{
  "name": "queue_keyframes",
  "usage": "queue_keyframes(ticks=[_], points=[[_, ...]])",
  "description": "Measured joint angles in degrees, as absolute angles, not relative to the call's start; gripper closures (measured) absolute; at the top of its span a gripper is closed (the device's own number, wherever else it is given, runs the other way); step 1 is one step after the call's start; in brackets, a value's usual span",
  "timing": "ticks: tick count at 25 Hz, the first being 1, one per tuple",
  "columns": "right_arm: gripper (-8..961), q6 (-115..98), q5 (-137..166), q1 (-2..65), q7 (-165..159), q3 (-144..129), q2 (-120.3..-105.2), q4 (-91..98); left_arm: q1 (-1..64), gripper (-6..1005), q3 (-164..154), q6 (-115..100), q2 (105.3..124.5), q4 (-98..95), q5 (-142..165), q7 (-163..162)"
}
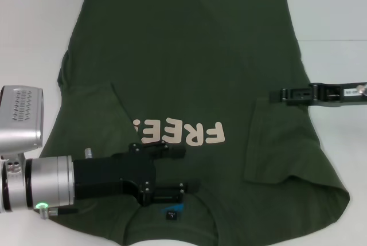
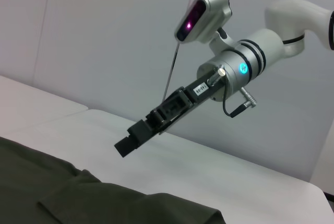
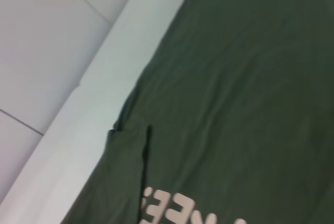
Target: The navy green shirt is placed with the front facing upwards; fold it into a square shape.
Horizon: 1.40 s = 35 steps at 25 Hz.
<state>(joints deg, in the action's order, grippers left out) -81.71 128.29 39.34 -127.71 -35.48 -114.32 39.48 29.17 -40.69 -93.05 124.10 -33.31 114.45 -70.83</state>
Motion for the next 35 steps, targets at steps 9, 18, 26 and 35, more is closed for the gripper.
queue_keyframes(ticks=[9,18,26,35], points=[[85,-83.32,128.66,36.48,-129.61,-35.8,-111.86,39.39,29.3,198,-40.69,-93.15,124.1,-33.28,114.42,-71.01],[13,-84.37,130.79,33.96,-132.04,-36.37,-110.59,39.39,29.27,199,-40.69,-93.07,124.18,-33.22,114.35,-71.08],[14,-85.65,131.3,32.52,-132.27,-36.37,-110.52,39.39,29.26,199,-40.69,-92.98,124.19,-33.22,114.24,-71.1],[14,-86.38,133.85,32.13,-132.91,-36.38,-110.97,39.37,29.26,198,-40.69,-92.53,124.19,-33.22,114.24,-70.93]])
